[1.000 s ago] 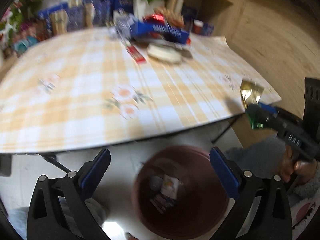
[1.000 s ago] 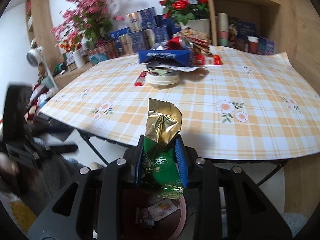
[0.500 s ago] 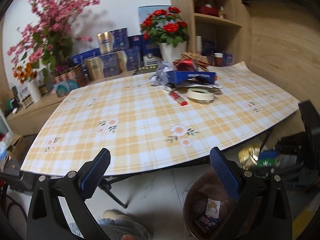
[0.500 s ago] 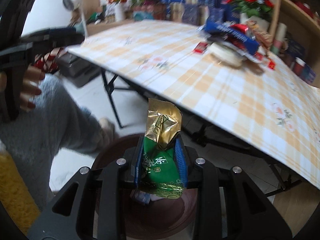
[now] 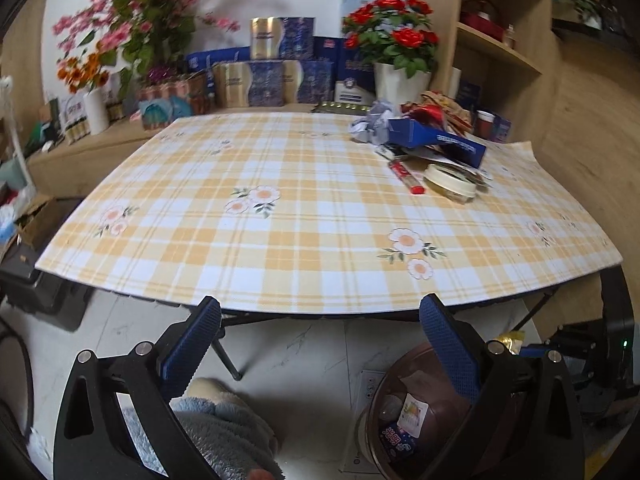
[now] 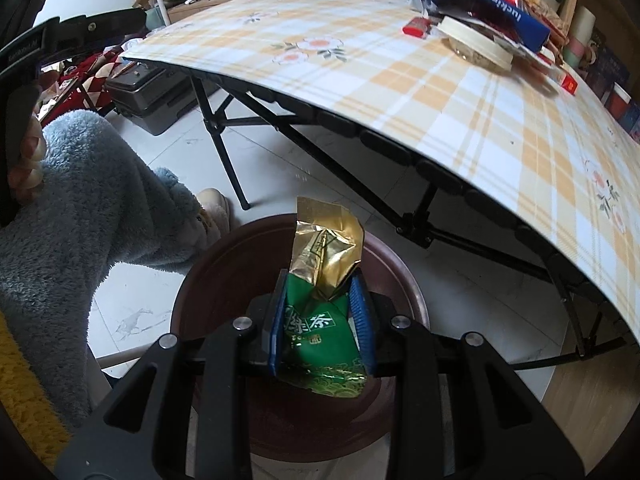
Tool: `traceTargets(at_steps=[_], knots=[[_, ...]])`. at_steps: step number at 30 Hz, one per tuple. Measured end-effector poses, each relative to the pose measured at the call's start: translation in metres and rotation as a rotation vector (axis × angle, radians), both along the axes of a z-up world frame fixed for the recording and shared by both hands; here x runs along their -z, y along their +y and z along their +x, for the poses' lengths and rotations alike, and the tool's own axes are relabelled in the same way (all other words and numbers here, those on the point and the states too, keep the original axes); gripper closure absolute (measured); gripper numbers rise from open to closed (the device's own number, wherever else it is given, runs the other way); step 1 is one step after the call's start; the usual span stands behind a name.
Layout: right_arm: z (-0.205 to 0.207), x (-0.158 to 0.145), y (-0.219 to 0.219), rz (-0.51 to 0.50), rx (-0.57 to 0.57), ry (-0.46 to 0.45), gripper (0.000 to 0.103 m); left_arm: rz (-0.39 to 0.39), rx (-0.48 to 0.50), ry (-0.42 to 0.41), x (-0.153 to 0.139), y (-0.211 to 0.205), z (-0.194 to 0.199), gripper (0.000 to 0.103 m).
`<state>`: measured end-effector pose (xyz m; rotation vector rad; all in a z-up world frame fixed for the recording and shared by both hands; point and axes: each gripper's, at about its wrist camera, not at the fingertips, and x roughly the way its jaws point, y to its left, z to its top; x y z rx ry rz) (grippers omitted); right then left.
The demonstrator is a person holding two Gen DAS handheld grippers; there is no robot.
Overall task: Collect trash
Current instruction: 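Open the left tool to drop the lid into the bin while the right tool drops the tea packet, then move both tools back over the table, the left tool toward the blue luckin coffee box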
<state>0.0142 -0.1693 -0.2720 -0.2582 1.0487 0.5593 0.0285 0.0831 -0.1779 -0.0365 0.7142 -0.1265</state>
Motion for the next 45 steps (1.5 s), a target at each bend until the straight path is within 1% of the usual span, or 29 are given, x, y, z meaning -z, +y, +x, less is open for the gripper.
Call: traceTargets(at_steps=[5,8,9,10,11,13,14,16,19,28,34,36,37,39,42,45], knots=[[0.003,0.005,0.001,-0.018,0.007,0.019,0.07,-0.043,-0.038,0.035,0.005,0.011,0.005,0.006],[0.005,0.01,0.001,-0.036,0.022,0.033,0.07,-0.039,-0.051,0.045,0.007,0.012,0.006,0.006],[0.006,0.011,0.0,-0.038,0.026,0.034,0.067,-0.03,-0.054,0.045,0.007,0.011,0.007,0.006],[0.006,0.011,0.0,-0.038,0.029,0.034,0.06,-0.022,-0.055,0.045,0.007,0.01,0.006,0.006],[0.006,0.011,-0.001,-0.035,0.032,0.034,0.055,-0.013,-0.055,0.044,0.007,0.008,0.006,0.006],[0.006,0.009,-0.002,-0.03,0.039,0.029,0.028,0.008,-0.051,0.041,0.008,0.004,0.006,0.006],[0.007,0.008,-0.003,-0.025,0.045,0.023,0.025,0.017,-0.047,0.041,0.008,0.003,0.005,0.006],[0.007,0.003,-0.007,-0.009,0.064,0.003,0.013,0.032,-0.036,0.038,0.008,-0.001,0.005,0.006],[0.009,-0.007,-0.018,0.022,0.108,-0.03,0.007,0.039,-0.022,0.035,0.008,-0.003,0.005,0.006],[0.015,-0.029,-0.048,0.09,0.246,-0.124,0.006,-0.008,-0.02,0.067,0.011,0.002,0.008,0.006],[0.022,-0.04,-0.065,0.096,0.356,-0.171,0.006,-0.069,-0.043,0.157,0.014,0.011,0.025,0.006],[0.024,-0.047,-0.074,0.105,0.399,-0.19,0.006,-0.113,-0.049,0.18,0.011,0.013,0.034,0.012],[0.027,-0.051,-0.08,0.108,0.428,-0.202,0.006,-0.157,-0.048,0.194,0.008,0.014,0.041,0.013],[0.032,-0.059,-0.092,0.109,0.481,-0.226,0.006,-0.212,-0.049,0.209,0.001,0.012,0.055,0.014],[0.042,-0.069,-0.108,0.112,0.538,-0.249,0.006,-0.287,-0.029,0.202,-0.017,-0.004,0.082,0.017],[0.057,-0.079,-0.125,0.154,0.572,-0.25,0.006,-0.415,0.009,0.207,-0.031,-0.028,0.116,0.017]])
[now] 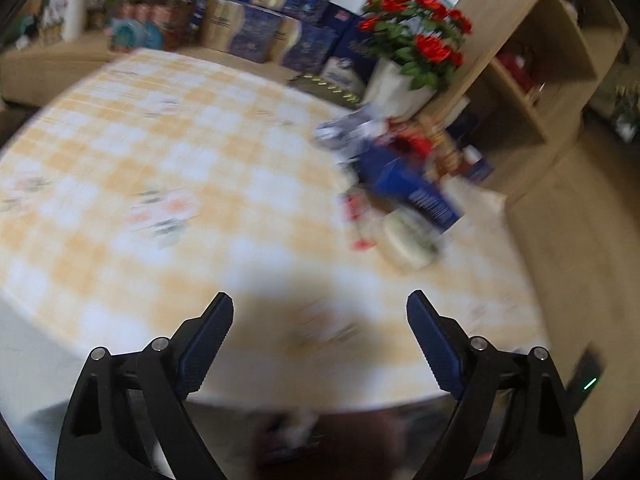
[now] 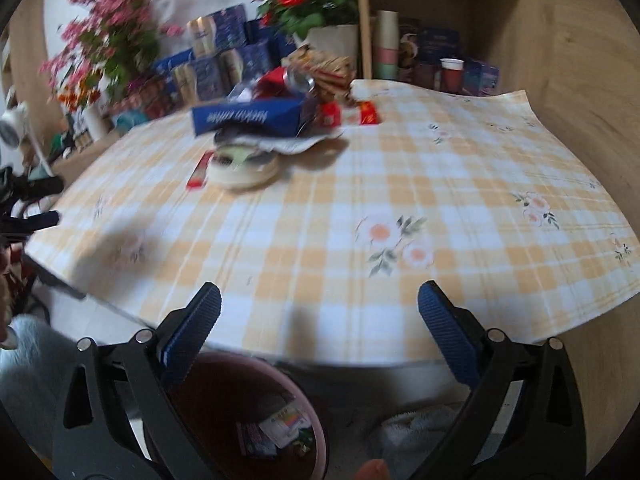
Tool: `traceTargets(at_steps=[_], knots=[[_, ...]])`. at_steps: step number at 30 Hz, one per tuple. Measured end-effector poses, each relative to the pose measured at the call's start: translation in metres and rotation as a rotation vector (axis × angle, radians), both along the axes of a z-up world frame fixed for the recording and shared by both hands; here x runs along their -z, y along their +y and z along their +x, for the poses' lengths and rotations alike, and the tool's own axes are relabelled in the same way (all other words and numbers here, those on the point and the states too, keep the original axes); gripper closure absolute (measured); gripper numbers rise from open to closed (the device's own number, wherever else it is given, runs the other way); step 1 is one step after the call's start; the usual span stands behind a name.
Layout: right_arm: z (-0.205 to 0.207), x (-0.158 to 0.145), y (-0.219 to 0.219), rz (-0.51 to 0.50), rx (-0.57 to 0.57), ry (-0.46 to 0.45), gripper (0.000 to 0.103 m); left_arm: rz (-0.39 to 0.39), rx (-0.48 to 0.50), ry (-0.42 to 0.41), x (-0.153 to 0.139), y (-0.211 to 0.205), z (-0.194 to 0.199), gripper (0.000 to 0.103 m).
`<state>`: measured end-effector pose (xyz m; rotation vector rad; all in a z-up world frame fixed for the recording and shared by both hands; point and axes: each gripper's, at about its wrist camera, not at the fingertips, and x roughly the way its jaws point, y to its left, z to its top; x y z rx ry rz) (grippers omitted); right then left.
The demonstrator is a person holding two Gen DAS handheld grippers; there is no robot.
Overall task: Collect trash
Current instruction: 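Move both tools back over the table, the left tool toward the blue luckin coffee box, then grasp the blue luckin coffee box with the left tool and lift it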
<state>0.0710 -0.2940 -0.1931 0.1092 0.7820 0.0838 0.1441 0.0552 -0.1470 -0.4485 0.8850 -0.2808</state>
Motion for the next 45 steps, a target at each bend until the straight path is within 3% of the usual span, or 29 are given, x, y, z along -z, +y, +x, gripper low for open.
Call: traceTargets(at_steps=[4,10,14,24,27,28,29,32,36,42,45], knots=[[0.017,-0.01,-0.015,0.027,0.053,-0.031,0.006,-0.256,0.008,0.073,0.001,-0.041,0.055,0.018],[0.032,-0.014,-0.031,0.053,0.073,-0.038,0.006,-0.478,-0.077,0.174,0.025,-0.082,0.113,0.024],[0.036,-0.014,-0.043,0.065,0.079,-0.038,0.006,-0.568,-0.144,0.208,0.038,-0.086,0.132,0.026],[0.044,-0.003,-0.054,0.054,0.087,-0.021,0.006,-0.677,-0.256,0.231,0.063,-0.085,0.157,0.042],[0.044,-0.001,-0.054,0.051,0.077,-0.024,0.006,-0.665,-0.242,0.225,0.064,-0.091,0.163,0.046],[0.044,-0.001,-0.054,0.049,0.075,-0.024,0.006,-0.661,-0.239,0.231,0.067,-0.093,0.165,0.052],[0.045,-0.001,-0.053,0.047,0.073,-0.023,0.006,-0.662,-0.237,0.24,0.07,-0.093,0.166,0.069],[0.045,-0.001,-0.051,0.033,0.059,-0.017,0.006,-0.65,-0.191,0.239,0.07,-0.095,0.169,0.076],[0.045,-0.006,-0.051,0.008,0.04,-0.035,0.006,-0.569,-0.077,0.151,0.04,-0.097,0.162,0.081],[0.048,-0.015,-0.055,-0.012,0.041,-0.062,0.006,-0.332,0.064,-0.109,-0.039,-0.085,0.123,0.083],[0.051,-0.022,-0.055,-0.029,0.039,-0.08,0.006,-0.229,0.087,-0.19,-0.062,-0.072,0.104,0.083]])
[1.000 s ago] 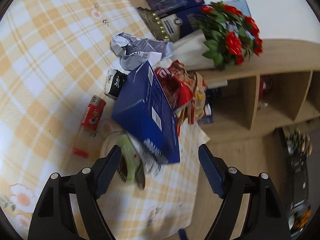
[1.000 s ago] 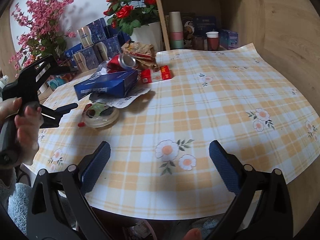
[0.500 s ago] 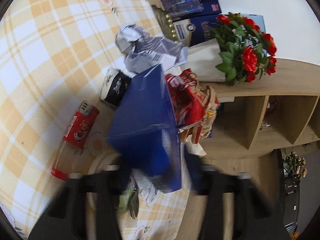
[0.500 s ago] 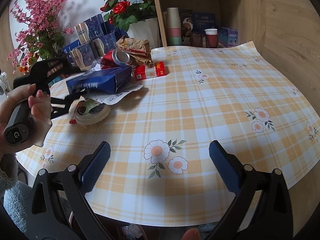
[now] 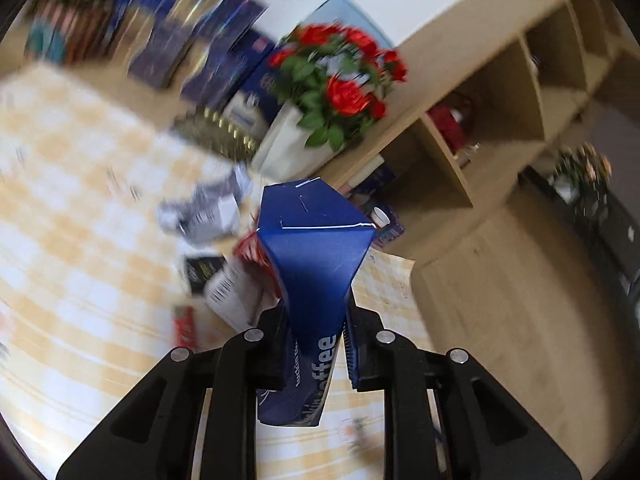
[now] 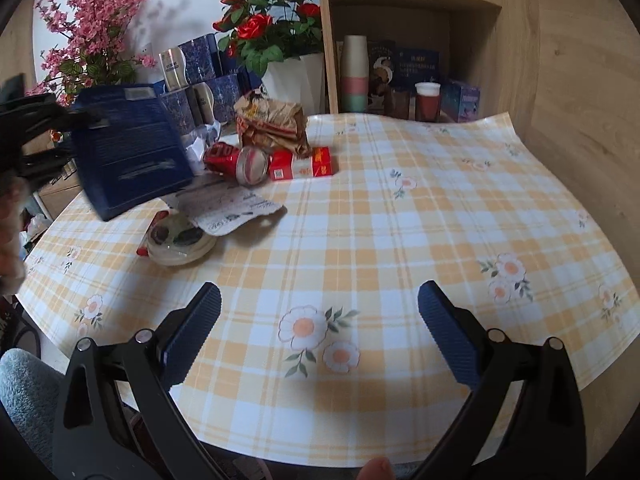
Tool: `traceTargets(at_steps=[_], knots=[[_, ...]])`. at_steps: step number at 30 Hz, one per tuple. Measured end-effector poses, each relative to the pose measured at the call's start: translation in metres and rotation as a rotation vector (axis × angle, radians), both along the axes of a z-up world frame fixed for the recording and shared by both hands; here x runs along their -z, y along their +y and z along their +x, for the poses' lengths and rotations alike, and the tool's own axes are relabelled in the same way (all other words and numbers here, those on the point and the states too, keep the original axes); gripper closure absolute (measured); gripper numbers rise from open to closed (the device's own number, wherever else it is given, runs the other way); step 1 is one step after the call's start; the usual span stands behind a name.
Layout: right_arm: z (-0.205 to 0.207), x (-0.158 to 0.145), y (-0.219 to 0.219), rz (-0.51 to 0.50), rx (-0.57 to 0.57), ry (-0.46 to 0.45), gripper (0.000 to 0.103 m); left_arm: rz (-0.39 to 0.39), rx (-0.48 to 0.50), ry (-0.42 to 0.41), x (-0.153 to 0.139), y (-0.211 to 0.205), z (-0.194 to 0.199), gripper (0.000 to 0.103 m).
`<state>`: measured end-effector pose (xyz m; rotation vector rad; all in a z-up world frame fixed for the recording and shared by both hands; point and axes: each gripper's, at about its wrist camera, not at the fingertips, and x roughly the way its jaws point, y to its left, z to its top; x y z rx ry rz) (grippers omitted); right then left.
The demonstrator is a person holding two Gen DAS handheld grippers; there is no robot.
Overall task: Collect trash
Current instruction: 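Grasp the blue luckin coffee box with the left tool and lift it, then grasp the brown paper snack bag with the right tool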
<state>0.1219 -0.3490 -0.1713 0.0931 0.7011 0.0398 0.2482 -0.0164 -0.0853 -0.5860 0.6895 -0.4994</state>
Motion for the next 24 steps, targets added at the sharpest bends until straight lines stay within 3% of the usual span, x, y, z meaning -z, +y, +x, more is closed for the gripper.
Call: traceTargets(at_steps=[3,5,7,10,15,17,21,24], knots=[[0.004,-0.007,0.004,-0.02,-0.011,-0.012,0.006,0.095,0.007,-0.034,-0.011,0.015,-0.014,0.083],[0.006,-0.013,0.008,-0.03,-0.022,-0.022,0.006,0.226,-0.002,-0.065,-0.016,0.028,-0.028,0.083],[0.008,-0.015,0.013,-0.036,-0.03,-0.022,0.006,0.335,-0.02,-0.074,-0.014,0.042,-0.039,0.083],[0.014,-0.013,0.021,-0.048,-0.046,-0.012,0.006,0.412,-0.046,-0.049,0.002,0.067,-0.051,0.083],[0.048,-0.021,0.04,-0.111,-0.12,0.031,0.006,0.401,-0.096,0.0,0.023,0.102,-0.059,0.083],[0.074,-0.033,0.049,-0.179,-0.157,0.028,0.006,0.378,-0.118,0.001,0.026,0.112,-0.061,0.083],[0.148,-0.059,0.074,-0.373,-0.245,-0.013,0.006,0.366,-0.134,0.0,0.028,0.12,-0.059,0.083],[0.207,-0.066,0.085,-0.387,-0.272,0.021,0.006,0.373,-0.132,-0.01,0.029,0.117,-0.057,0.083]])
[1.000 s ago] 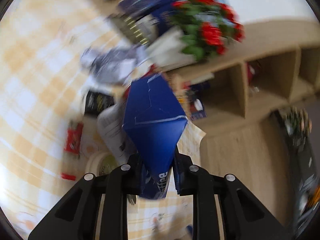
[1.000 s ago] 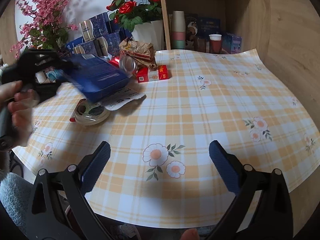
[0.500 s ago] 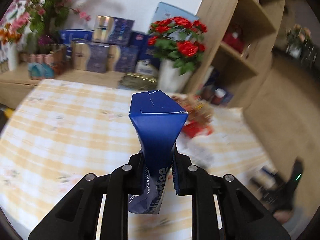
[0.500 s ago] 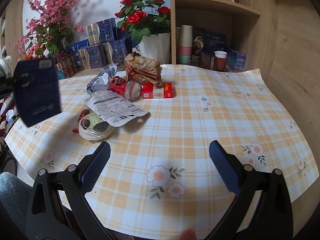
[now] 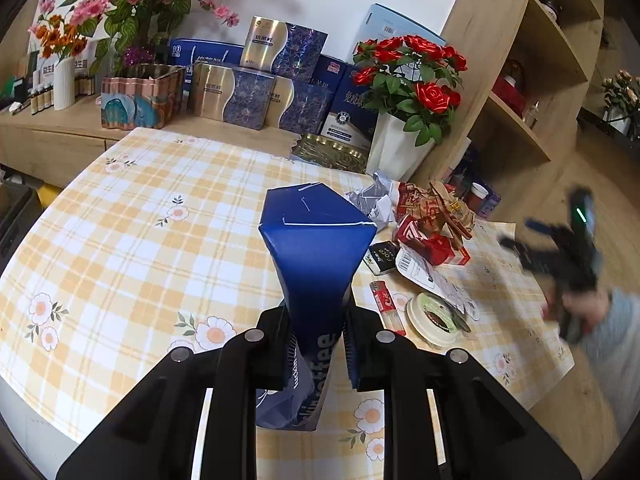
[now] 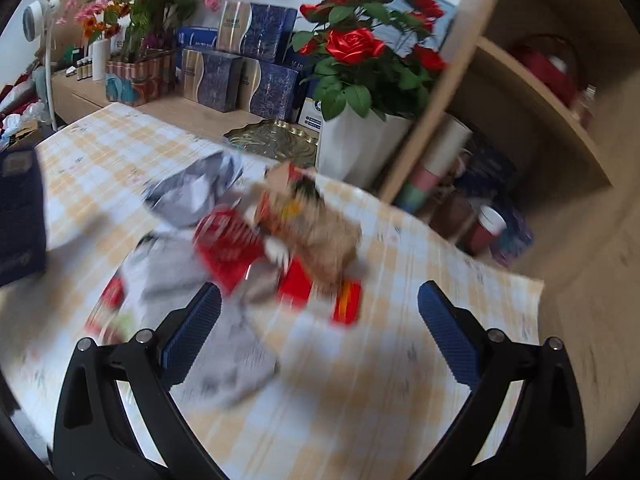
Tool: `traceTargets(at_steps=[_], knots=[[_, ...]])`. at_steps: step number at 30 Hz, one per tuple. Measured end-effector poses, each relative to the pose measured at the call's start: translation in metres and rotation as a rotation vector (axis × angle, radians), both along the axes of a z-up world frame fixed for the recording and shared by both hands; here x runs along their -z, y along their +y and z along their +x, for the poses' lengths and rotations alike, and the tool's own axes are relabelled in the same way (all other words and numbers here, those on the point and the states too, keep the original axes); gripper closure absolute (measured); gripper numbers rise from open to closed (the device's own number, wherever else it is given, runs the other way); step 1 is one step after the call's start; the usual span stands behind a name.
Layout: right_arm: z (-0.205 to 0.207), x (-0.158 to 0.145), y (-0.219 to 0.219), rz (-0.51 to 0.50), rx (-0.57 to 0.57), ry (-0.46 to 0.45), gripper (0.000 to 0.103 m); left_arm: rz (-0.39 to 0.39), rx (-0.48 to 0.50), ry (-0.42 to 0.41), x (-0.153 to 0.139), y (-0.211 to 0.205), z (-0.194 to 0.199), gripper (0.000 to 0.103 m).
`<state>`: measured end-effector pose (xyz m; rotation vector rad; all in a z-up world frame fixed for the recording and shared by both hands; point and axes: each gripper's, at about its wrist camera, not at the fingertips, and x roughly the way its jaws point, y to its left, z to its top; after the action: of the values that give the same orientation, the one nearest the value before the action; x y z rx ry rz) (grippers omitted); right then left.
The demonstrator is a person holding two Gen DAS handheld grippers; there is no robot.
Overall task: Collect trash
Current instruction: 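Grasp the brown paper snack bag with the right tool, then drop the brown bag into the bin with the right tool while the left tool carries the box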
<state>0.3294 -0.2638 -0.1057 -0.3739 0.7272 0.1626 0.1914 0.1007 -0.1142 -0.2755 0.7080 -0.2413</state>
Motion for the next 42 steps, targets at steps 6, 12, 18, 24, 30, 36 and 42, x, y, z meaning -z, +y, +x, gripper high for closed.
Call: traceTargets(at_steps=[6,12,18,24,30,36,42], knots=[[0.082,0.015,0.027,-0.044,0.035,0.047,0.006,-0.028,-0.005,0.0,0.002,0.002,0.005,0.083],[0.12,0.049,0.046,-0.037,0.095,0.131,0.018,-0.074,-0.012,0.012,0.001,0.007,0.012,0.083],[0.096,0.029,0.049,-0.002,0.085,0.006,0.058,-0.075,-0.011,-0.009,-0.003,0.006,0.01,0.083],[0.028,-0.02,0.034,0.151,0.057,-0.129,0.058,-0.1,0.0,-0.033,-0.013,0.004,0.001,0.083],[-0.066,-0.045,0.011,0.322,0.054,-0.155,0.058,-0.089,0.05,-0.061,-0.031,-0.008,-0.025,0.083],[-0.166,-0.037,-0.016,0.469,0.098,-0.133,0.058,-0.068,0.1,-0.043,-0.036,-0.014,-0.065,0.083],[-0.25,-0.007,-0.038,0.58,0.063,-0.011,0.058,-0.033,0.149,-0.012,-0.034,-0.018,-0.113,0.083]])
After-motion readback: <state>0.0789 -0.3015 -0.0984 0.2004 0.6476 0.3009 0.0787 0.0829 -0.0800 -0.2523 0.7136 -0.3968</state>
